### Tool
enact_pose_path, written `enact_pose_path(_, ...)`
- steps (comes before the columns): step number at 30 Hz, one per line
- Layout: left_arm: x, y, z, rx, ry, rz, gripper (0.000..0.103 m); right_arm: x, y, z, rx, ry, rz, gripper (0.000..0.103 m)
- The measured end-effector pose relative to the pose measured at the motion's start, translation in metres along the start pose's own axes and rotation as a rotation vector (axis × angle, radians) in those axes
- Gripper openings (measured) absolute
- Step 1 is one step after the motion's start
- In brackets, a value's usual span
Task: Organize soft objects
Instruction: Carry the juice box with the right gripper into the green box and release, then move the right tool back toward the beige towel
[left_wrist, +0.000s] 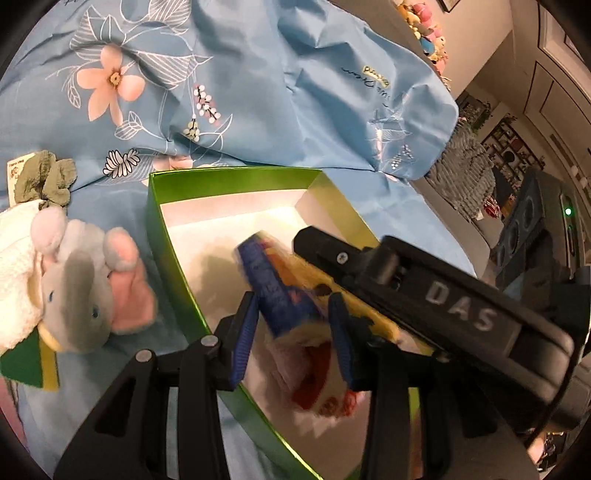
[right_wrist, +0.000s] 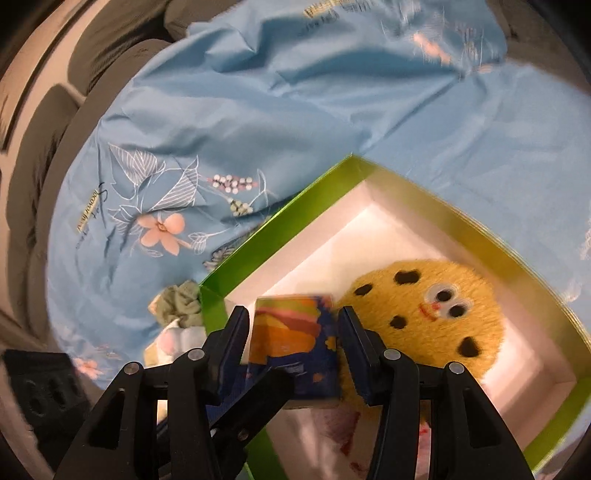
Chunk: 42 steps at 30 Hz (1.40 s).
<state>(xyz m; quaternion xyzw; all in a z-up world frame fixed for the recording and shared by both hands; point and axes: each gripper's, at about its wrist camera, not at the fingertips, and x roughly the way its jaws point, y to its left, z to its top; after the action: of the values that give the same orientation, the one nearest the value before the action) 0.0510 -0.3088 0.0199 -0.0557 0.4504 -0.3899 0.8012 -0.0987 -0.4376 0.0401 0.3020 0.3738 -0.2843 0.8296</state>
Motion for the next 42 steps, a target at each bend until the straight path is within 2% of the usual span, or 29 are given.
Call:
enact_pose_path(1, -0.005, -0.001, -0.001, 0.005, -0.008, 0.004, 0.040, -0.005, 0.001, -0.002, -0.014, -0.027, -0.026, 0.052)
enact_pose_path(3, -0.015, -0.003, -0.004, 0.025, -0.038, 0.034, 0.048, -0.015, 0.004, -0.006, -0.032, -0.065, -0.045, 0.053)
enact_pose_path(5, -0.026, -0.004, -0.008, 0.041, -0.065, 0.067, 0.064, -0.022, 0.006, -0.008, -0.039, -0.084, -0.018, 0.057)
enact_pose_path(9, -0.044, 0.009, -0.016, 0.024, -0.075, 0.136, 0.070, -0.032, 0.014, -0.016, -0.075, -0.120, 0.005, 0.073)
enact_pose_path(11, -0.058, 0.020, -0.024, 0.015, -0.091, 0.194, 0.076, -0.032, 0.018, -0.021, -0.081, -0.126, 0.020, 0.075)
enact_pose_path(13, -0.070, 0.036, -0.033, -0.018, -0.097, 0.215, 0.080, -0.031, 0.021, -0.027, -0.076, -0.117, 0.049, 0.075)
enact_pose_path(16, -0.089, 0.067, -0.050, -0.124, -0.092, 0.229, 0.080, -0.028, 0.033, -0.035, -0.097, -0.094, 0.094, 0.076)
enact_pose_path(18, -0.102, 0.088, -0.061, -0.181, -0.088, 0.250, 0.081, -0.026, 0.044, -0.040, -0.133, -0.094, 0.103, 0.082)
enact_pose_path(24, -0.151, 0.163, -0.108, -0.282, -0.127, 0.491, 0.081, -0.015, 0.073, -0.061, -0.226, -0.043, 0.142, 0.084)
enact_pose_path(28, -0.172, 0.215, -0.131, -0.438, -0.150, 0.523, 0.080, -0.001, 0.096, -0.077, -0.279, 0.005, 0.174, 0.084)
enact_pose_path(31, -0.180, 0.241, -0.143, -0.526, -0.154, 0.592, 0.080, 0.021, 0.118, -0.094, -0.317, 0.081, 0.198, 0.084)
enact_pose_path(32, -0.182, 0.244, -0.144, -0.540, -0.154, 0.594, 0.080, 0.028, 0.124, -0.099, -0.324, 0.102, 0.197, 0.084)
enact_pose_path(35, -0.186, 0.250, -0.147, -0.579, -0.155, 0.538, 0.080, 0.051, 0.145, -0.114, -0.353, 0.143, 0.173, 0.084)
enact_pose_path(42, -0.191, 0.242, -0.146, -0.551, -0.145, 0.509, 0.080, 0.086, 0.204, -0.135, -0.460, 0.113, 0.105, 0.084)
